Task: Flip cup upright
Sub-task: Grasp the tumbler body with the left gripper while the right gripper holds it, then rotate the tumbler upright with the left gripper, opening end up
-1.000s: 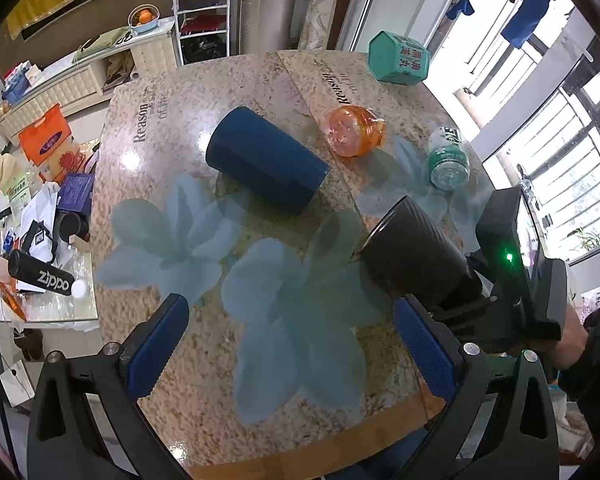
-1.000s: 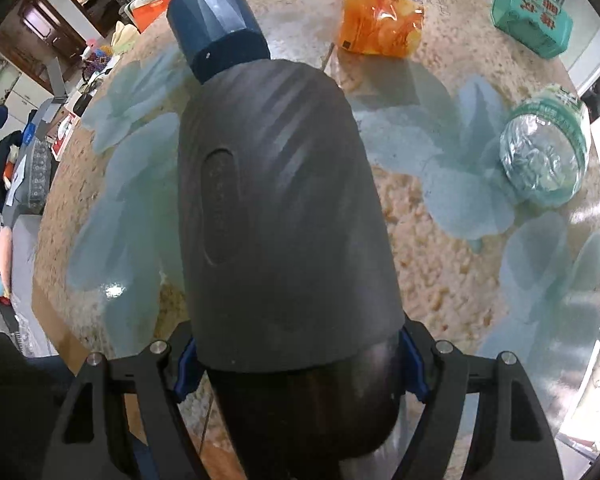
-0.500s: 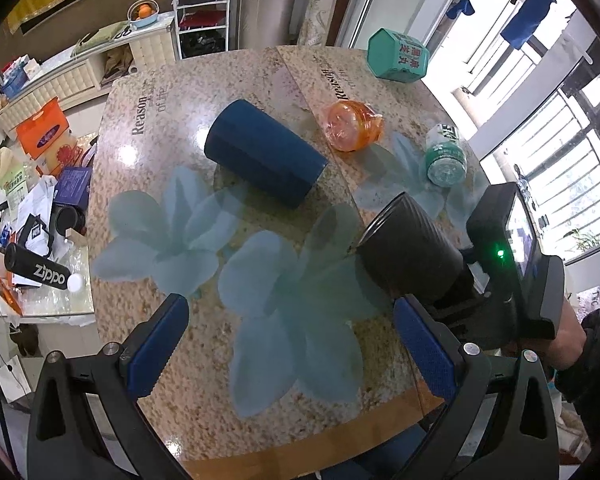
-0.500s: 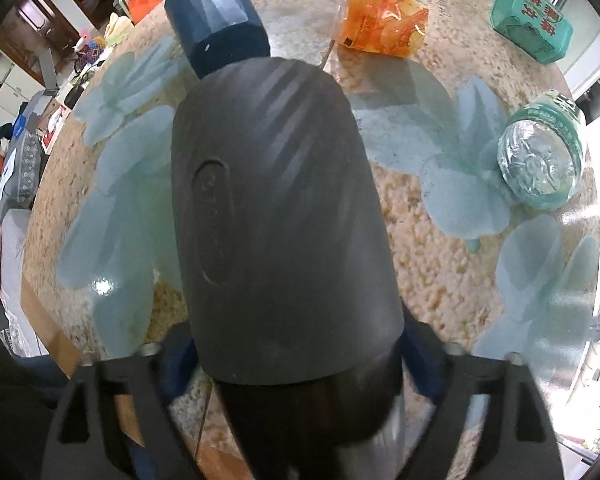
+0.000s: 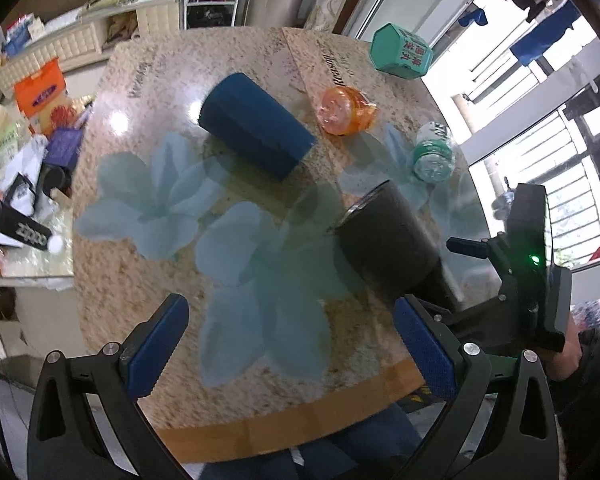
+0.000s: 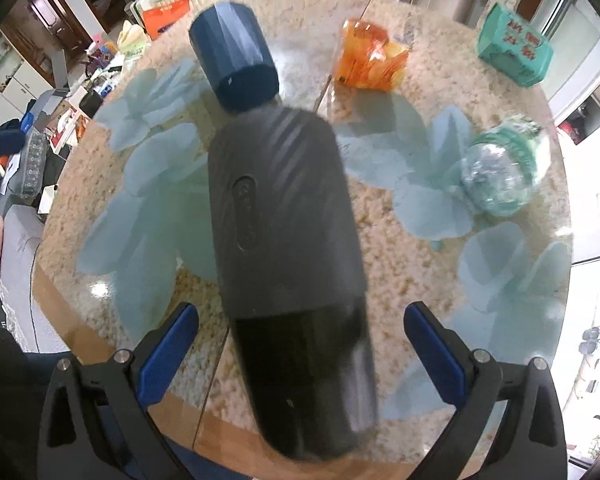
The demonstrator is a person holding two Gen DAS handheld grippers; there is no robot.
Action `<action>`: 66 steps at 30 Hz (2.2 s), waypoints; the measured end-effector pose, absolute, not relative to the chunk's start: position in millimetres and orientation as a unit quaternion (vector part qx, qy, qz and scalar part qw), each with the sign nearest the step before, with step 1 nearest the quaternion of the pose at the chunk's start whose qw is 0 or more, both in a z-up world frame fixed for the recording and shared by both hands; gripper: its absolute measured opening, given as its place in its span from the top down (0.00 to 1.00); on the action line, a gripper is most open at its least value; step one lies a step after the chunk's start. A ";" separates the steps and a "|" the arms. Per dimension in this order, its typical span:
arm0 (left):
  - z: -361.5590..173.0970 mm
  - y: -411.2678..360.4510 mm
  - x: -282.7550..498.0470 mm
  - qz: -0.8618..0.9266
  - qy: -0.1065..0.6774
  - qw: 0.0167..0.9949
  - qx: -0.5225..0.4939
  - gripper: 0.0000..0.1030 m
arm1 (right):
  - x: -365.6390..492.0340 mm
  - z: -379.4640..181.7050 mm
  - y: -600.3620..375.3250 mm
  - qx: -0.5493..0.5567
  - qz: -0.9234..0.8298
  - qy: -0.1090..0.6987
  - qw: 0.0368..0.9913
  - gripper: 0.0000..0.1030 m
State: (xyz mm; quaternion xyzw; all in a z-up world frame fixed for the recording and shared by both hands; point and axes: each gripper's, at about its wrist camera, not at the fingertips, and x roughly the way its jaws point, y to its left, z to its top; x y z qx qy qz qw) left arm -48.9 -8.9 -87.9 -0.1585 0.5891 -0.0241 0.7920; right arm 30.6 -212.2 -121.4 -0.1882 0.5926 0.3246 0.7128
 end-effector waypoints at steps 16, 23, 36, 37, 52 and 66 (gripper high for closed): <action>-112.9 -77.3 17.6 0.049 0.609 0.722 -0.326 0.00 | 64.1 -75.4 -300.3 -0.199 0.355 0.553 0.727 0.00; -151.2 -84.6 41.2 0.126 0.618 0.681 -0.373 0.00 | 95.1 -83.3 -329.6 -0.213 0.359 0.560 0.715 0.00; -201.0 -86.1 54.3 0.181 0.632 0.637 -0.402 0.21 | 123.0 -88.9 -328.0 -0.189 0.380 0.570 0.704 0.00; -202.9 -85.9 53.5 0.183 0.630 0.636 -0.406 0.21 | 125.0 -88.7 -328.7 -0.187 0.380 0.570 0.704 0.00; -194.0 -91.9 50.2 0.193 0.617 0.657 -0.388 0.22 | 140.0 -88.8 -340.7 -0.143 0.368 0.578 0.714 0.00; -105.4 -135.7 44.9 0.130 0.520 0.813 -0.228 0.22 | 141.8 -59.1 -353.5 -0.090 0.356 0.535 0.761 0.00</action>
